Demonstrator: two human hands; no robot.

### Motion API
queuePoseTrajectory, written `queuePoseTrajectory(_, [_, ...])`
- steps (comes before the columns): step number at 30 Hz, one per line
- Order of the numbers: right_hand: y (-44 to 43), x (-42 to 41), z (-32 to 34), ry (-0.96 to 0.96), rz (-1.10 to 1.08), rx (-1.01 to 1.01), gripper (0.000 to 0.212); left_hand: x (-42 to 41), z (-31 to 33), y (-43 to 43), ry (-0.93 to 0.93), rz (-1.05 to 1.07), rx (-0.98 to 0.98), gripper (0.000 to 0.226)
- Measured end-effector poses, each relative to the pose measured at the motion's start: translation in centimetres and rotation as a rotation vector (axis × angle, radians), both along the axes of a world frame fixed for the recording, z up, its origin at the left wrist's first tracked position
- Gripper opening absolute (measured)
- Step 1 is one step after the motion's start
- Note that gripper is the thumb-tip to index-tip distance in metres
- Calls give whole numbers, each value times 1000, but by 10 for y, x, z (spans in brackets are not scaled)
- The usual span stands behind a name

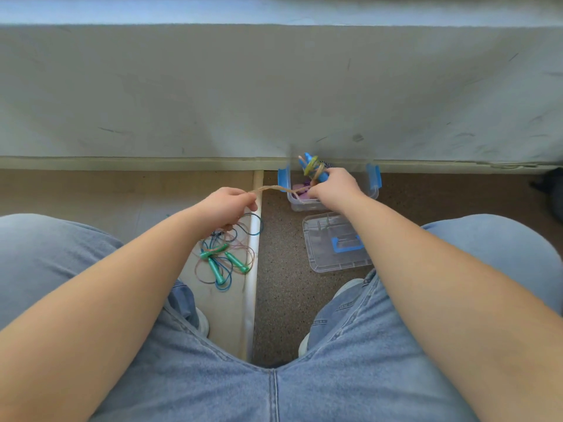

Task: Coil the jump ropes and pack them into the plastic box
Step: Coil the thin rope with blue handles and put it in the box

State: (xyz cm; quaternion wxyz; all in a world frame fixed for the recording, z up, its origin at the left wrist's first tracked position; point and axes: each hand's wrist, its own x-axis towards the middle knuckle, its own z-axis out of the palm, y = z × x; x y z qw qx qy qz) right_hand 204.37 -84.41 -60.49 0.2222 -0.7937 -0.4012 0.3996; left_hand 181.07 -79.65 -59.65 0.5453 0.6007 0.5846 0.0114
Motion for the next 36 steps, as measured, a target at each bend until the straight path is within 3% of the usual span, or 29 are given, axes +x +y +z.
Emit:
queuePoseTrajectory(3, [-1,-13,3,188,13,52,21,-2,-9,-3,312,-207,141,36])
queuePoseTrajectory(6, [-3,-25,5,372,66,69,27,0,-15,-12,474,-367,142,74])
queuePoseTrajectory(9, [-6,-41,7,510,99,66,16,11,-8,-20,149,-339,204,84])
queuePoseTrajectory(13, [-5,-57,3,714,73,44,12,23,2,-27,-439,-91,-54,75])
queuePoseTrajectory(15, [-7,-61,5,797,75,30,23,25,3,-28,-570,-7,-167,66])
queuePoseTrajectory(18, [-10,-61,10,895,83,4,21,24,4,-30,-581,-3,-263,56])
queuePoseTrajectory(22, [-5,-46,17,640,71,41,10,21,2,-30,-405,-6,-294,29])
queuePoseTrajectory(24, [-1,-34,13,353,37,63,10,20,0,-27,-209,-116,-53,30])
queuePoseTrajectory(27, [-2,-24,8,-300,248,-35,20,23,7,-29,63,-498,388,27])
queuePoseTrajectory(29, [-9,-31,6,-534,392,-156,30,22,10,-31,97,-673,470,28])
queuePoseTrajectory(32, [-18,-47,3,-829,615,-118,29,20,9,-25,180,-861,628,31])
queuePoseTrajectory(34, [-23,-59,1,-911,818,-31,22,17,11,-18,201,-918,839,40])
queuePoseTrajectory(36, [-28,-66,3,-847,993,8,15,10,11,-9,189,-888,910,41])
